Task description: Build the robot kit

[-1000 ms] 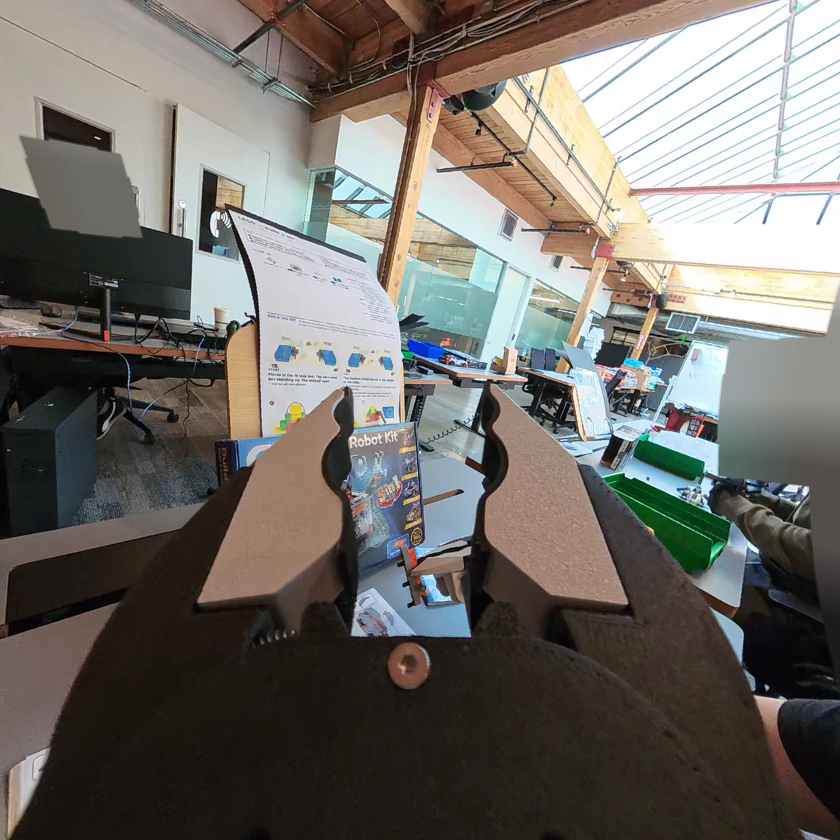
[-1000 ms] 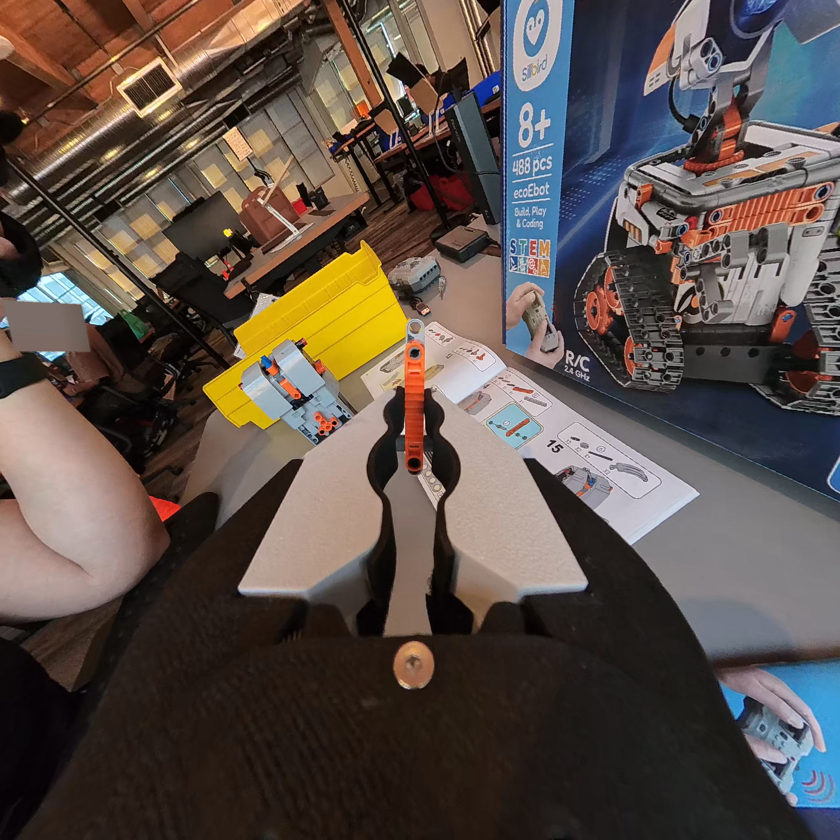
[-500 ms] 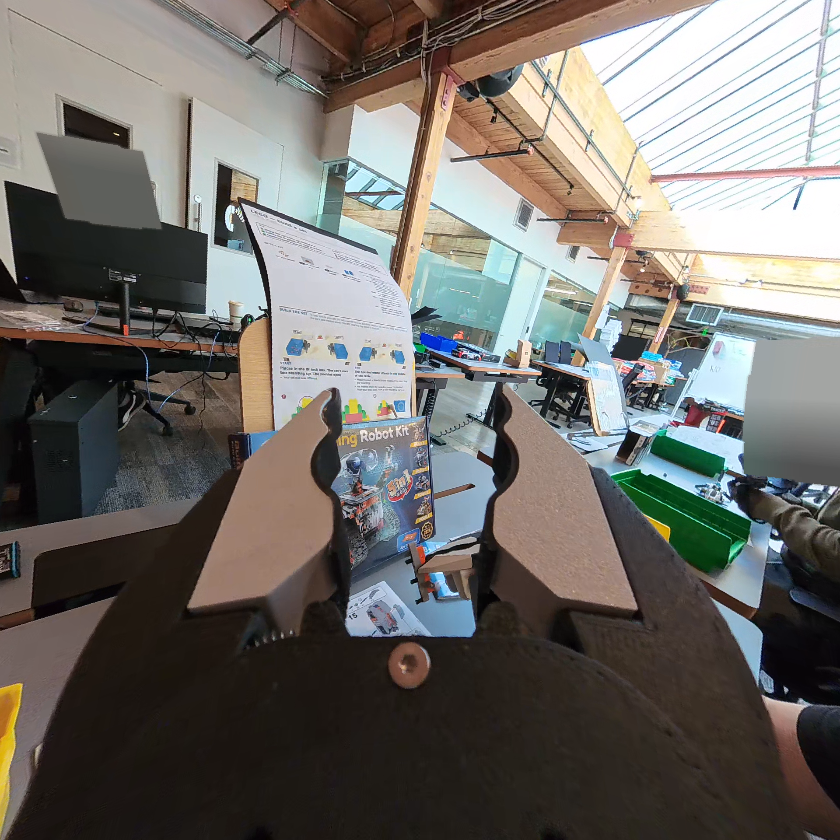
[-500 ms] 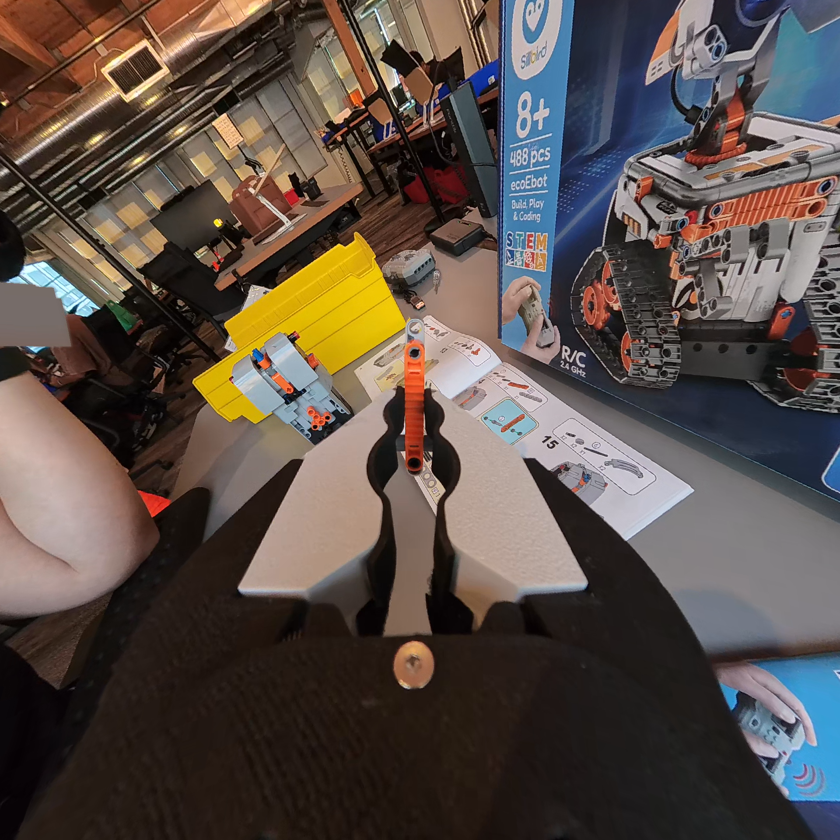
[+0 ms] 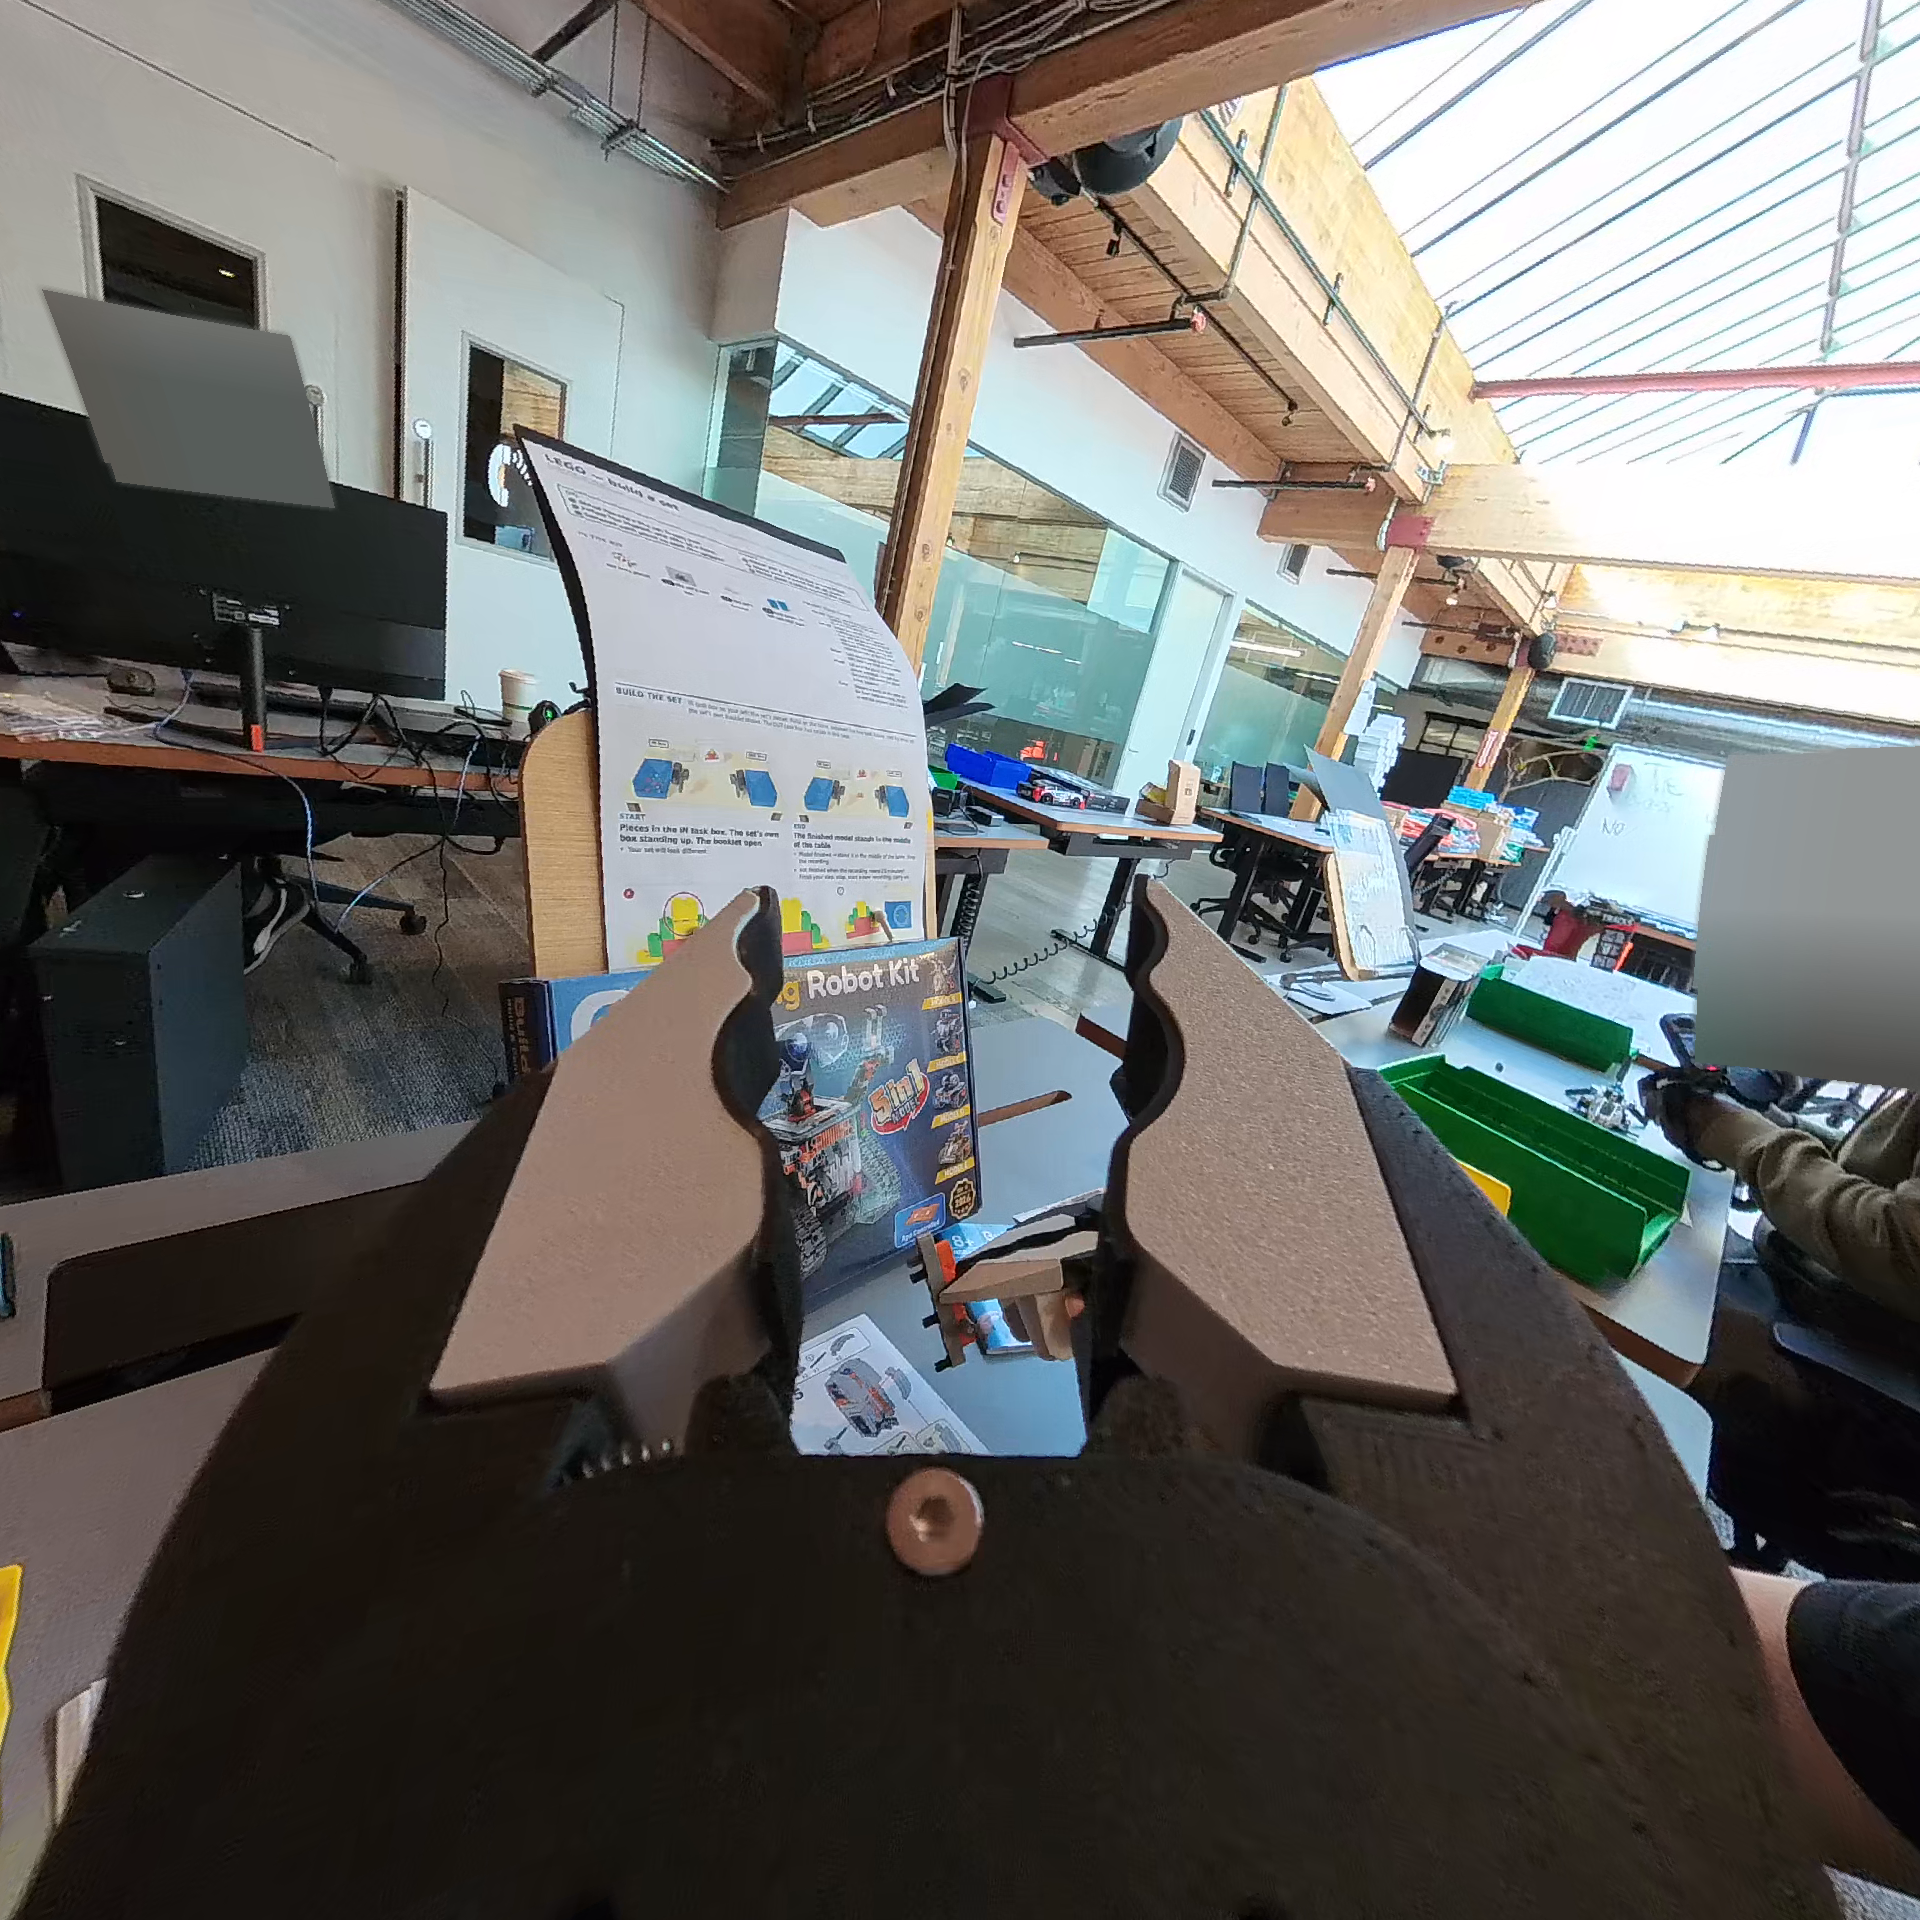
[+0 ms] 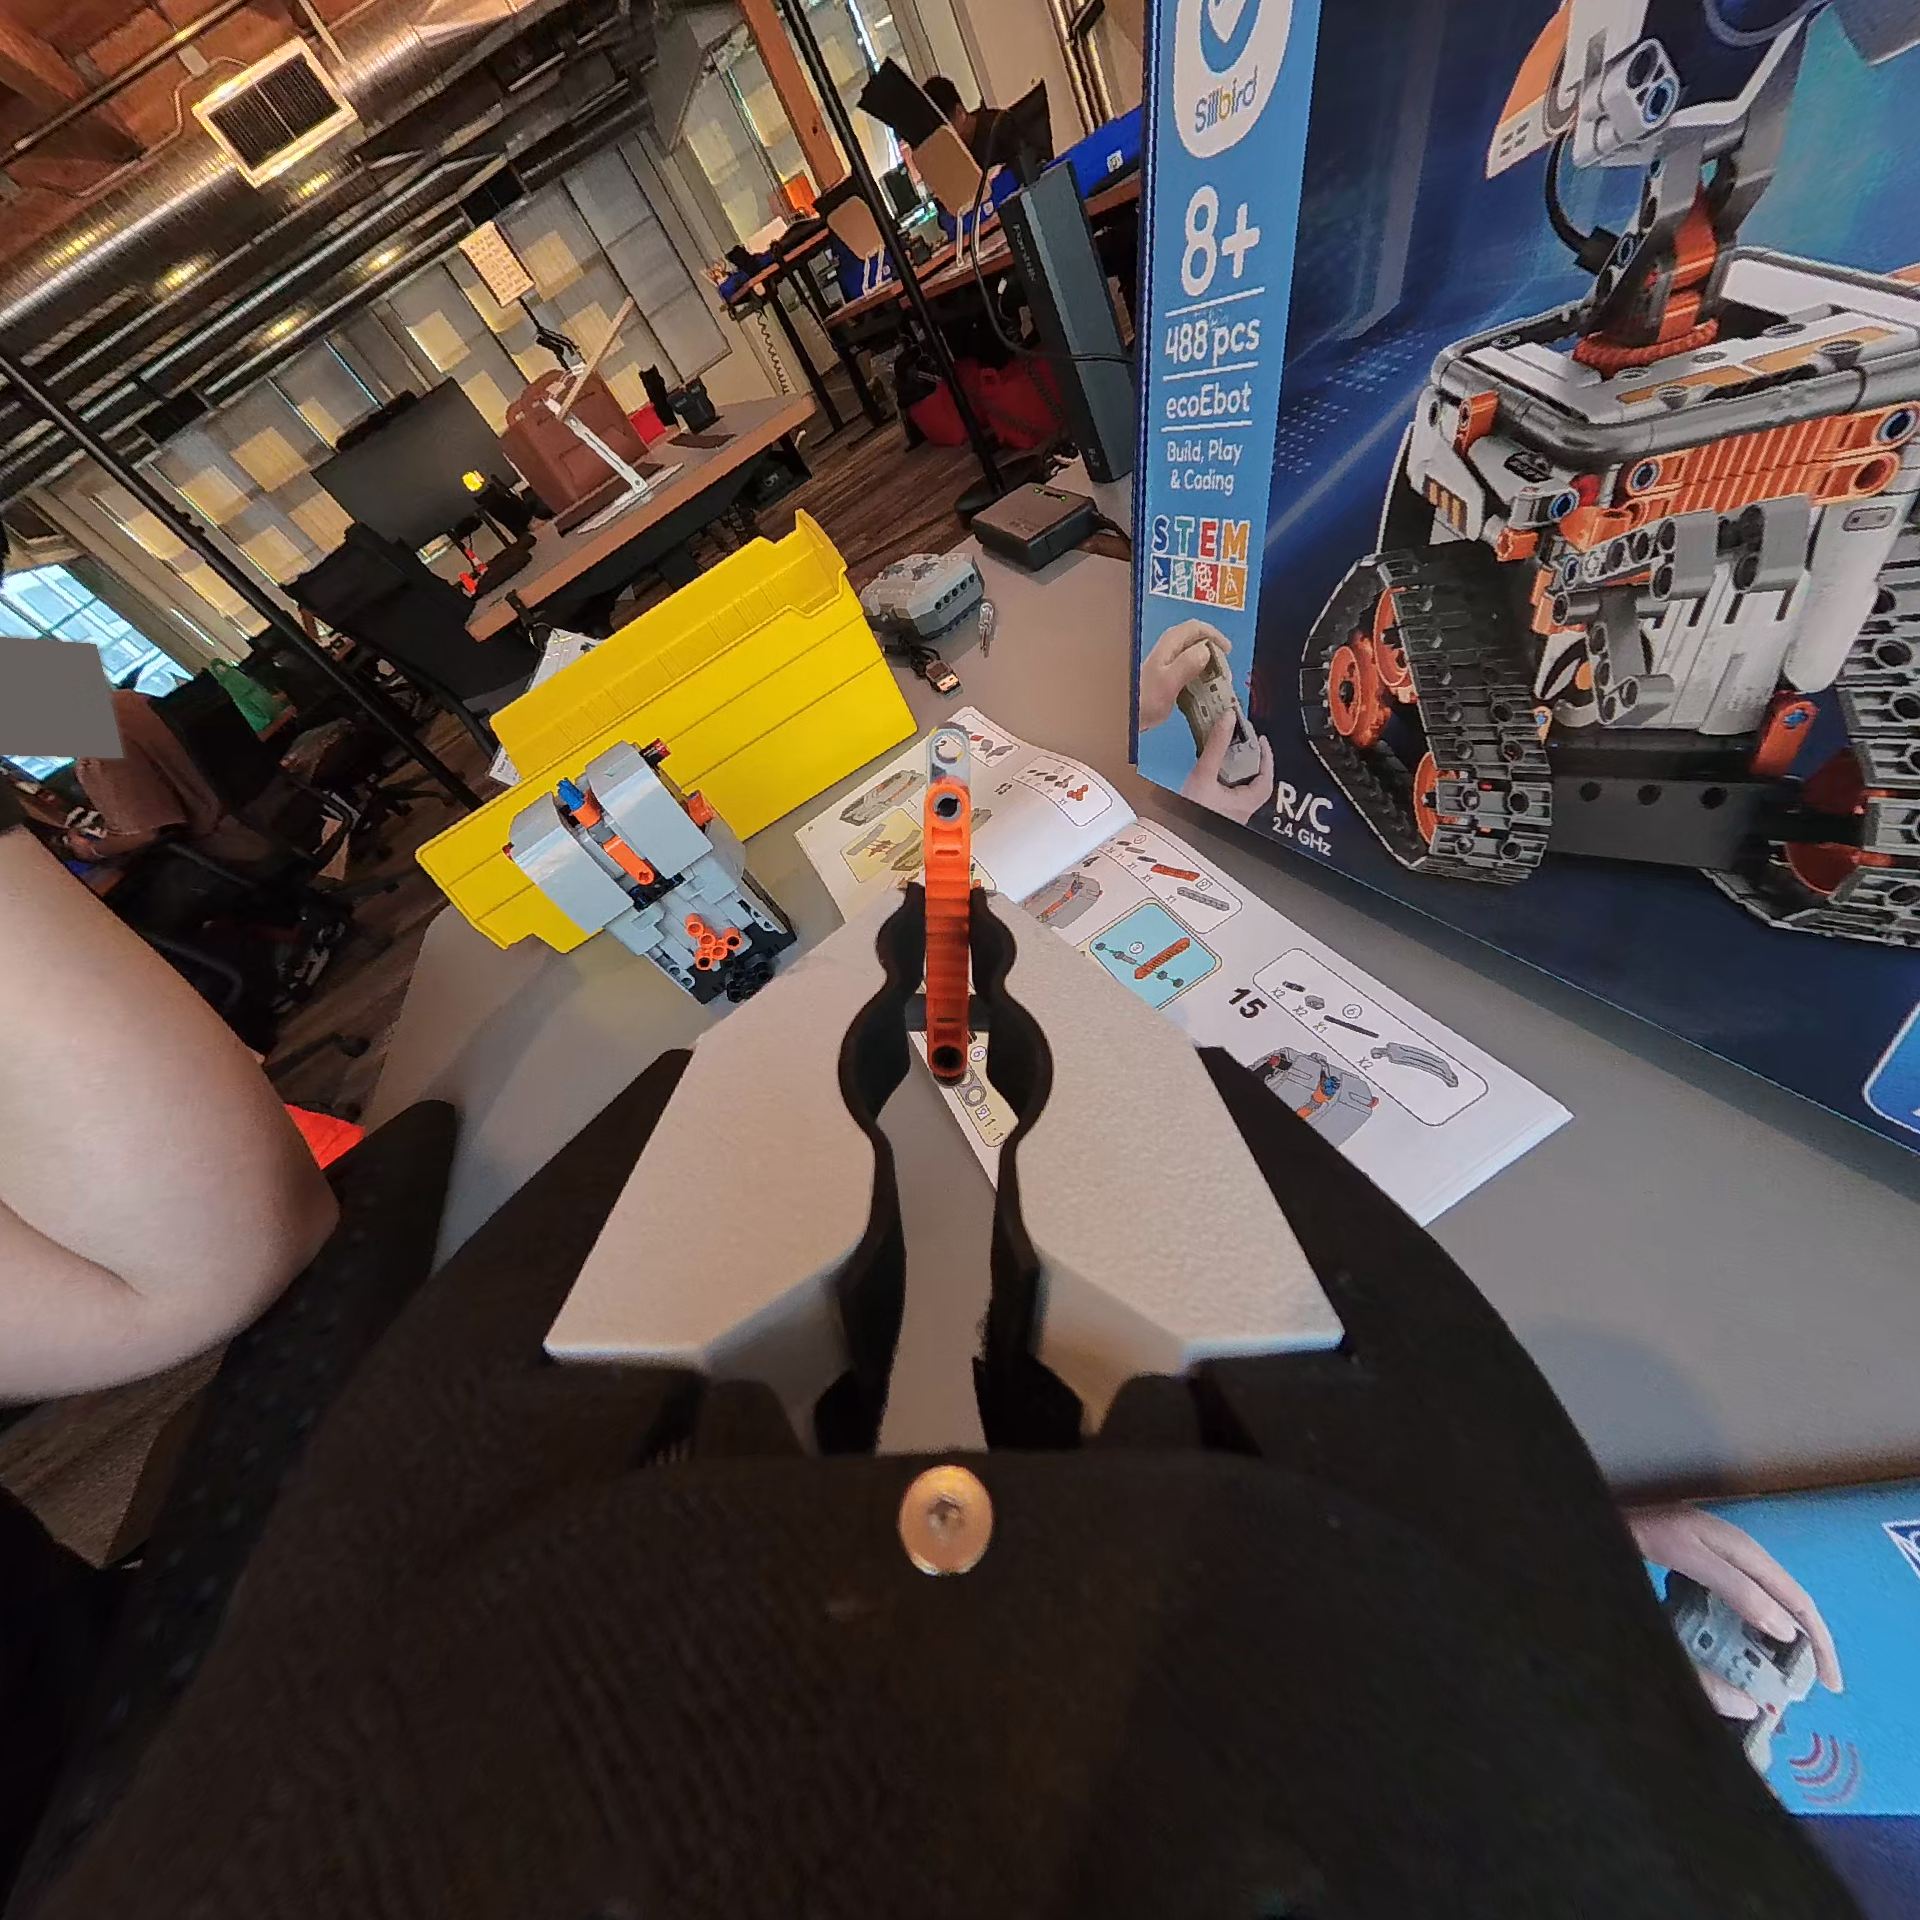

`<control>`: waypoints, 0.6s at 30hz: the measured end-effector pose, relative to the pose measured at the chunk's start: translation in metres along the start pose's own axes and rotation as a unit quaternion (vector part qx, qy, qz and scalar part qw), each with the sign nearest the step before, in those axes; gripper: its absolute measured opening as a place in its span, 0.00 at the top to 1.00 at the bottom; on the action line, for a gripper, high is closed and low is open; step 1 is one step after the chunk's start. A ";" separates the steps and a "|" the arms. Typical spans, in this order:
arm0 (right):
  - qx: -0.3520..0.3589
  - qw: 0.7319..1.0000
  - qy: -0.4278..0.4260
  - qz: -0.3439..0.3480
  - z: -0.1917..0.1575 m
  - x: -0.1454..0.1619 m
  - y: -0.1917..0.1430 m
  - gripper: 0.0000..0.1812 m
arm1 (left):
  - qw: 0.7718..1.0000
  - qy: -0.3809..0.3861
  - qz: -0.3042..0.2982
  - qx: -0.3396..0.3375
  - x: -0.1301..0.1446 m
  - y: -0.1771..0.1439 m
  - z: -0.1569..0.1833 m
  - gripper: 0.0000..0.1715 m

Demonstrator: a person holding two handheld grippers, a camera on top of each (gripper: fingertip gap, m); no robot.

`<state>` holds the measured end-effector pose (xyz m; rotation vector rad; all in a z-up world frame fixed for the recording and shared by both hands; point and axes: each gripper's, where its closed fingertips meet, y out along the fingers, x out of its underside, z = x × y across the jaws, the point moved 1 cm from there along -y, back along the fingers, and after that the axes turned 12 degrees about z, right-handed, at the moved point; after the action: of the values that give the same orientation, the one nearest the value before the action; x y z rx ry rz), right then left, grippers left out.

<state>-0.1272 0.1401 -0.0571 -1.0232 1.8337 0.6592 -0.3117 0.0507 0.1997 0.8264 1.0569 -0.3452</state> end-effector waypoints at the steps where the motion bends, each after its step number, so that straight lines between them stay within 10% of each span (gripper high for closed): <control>1: 0.000 1.000 -0.001 -0.001 0.000 0.000 0.000 0.97 | 1.000 0.000 0.000 0.000 0.000 0.000 0.000 0.62; 18: 0.002 1.000 -0.006 -0.005 0.001 0.002 0.000 0.97 | 1.000 -0.005 -0.006 0.005 0.003 0.001 0.002 0.62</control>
<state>-0.1275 0.1402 -0.0588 -1.0228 1.8190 0.6538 -0.3081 0.0502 0.1985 0.8265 1.0520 -0.3658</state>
